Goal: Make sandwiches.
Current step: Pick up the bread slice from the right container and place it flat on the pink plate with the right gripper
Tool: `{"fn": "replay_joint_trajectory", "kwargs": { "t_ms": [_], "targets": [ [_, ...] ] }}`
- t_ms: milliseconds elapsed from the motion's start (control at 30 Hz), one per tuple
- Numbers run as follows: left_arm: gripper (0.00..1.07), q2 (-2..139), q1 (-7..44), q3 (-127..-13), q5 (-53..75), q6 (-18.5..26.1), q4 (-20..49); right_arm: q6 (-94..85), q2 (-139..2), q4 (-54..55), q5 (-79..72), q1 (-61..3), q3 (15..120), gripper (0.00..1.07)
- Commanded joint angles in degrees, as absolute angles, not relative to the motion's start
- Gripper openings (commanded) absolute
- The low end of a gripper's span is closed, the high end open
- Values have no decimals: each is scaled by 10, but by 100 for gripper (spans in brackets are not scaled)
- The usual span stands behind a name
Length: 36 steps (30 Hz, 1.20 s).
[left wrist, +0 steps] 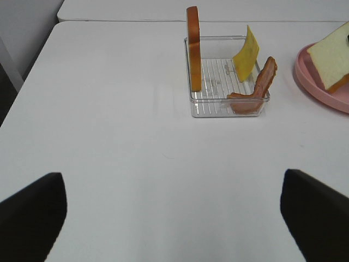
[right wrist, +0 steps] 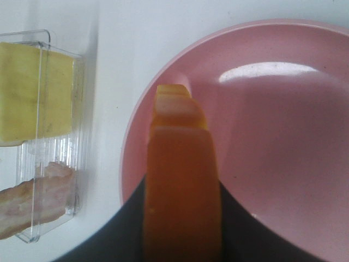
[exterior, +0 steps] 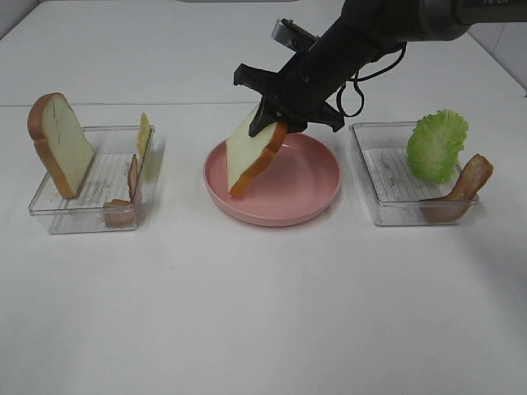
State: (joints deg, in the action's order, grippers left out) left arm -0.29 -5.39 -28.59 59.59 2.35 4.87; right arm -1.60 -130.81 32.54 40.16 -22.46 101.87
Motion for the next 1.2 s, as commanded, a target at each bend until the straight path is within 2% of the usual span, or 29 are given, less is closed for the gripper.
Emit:
{"fn": "replay_joint_trajectory", "kwargs": {
  "t_ms": [33, 367, 400, 500, 533, 567, 600, 633, 667, 700, 767, 800, 833, 1200],
  "targets": [
    [100, -11, -56, -285, 593, 22, 48, -25, -1315, 325, 401, -222, 1017, 0],
    [100, -11, -56, -285, 593, 22, 48, -21, -1334, 319, 402, -222, 1017, 0],
    [100, -11, -56, -285, 593, 22, 48, -21, -1334, 313, 402, -222, 1017, 5],
    [100, -11, -56, -285, 593, 22, 48, -21, -1334, 307, 403, -222, 1017, 9],
    [100, -11, -56, -285, 593, 22, 48, -21, -1334, 304, 407, -222, 1017, 21],
    [100, -11, -56, -285, 593, 22, 48, -21, -1334, 299, 411, -222, 1017, 29],
    [100, -11, -56, -285, 593, 22, 48, -21, -1334, 299, 411, -222, 1017, 29],
    [100, -11, -56, -285, 593, 22, 48, -21, -1334, 293, 412, -222, 1017, 45],
    [100, -11, -56, -285, 593, 22, 48, -19, -1334, 282, 412, -222, 1017, 54],
    [100, -11, -56, -285, 593, 22, 48, -19, -1334, 282, 412, -222, 1017, 54],
    [100, -11, -56, -285, 593, 22, 48, -18, -1332, 269, 424, -222, 1018, 83],
    [100, -11, -56, -285, 593, 22, 48, -18, -1332, 269, 424, -222, 1018, 83],
    [100, -11, -56, -285, 593, 22, 48, -18, -1328, 257, 434, -222, 1019, 88],
    [100, -11, -56, -285, 593, 22, 47, 28, -1316, 182, 510, -222, 1047, 89]
  ]
}}
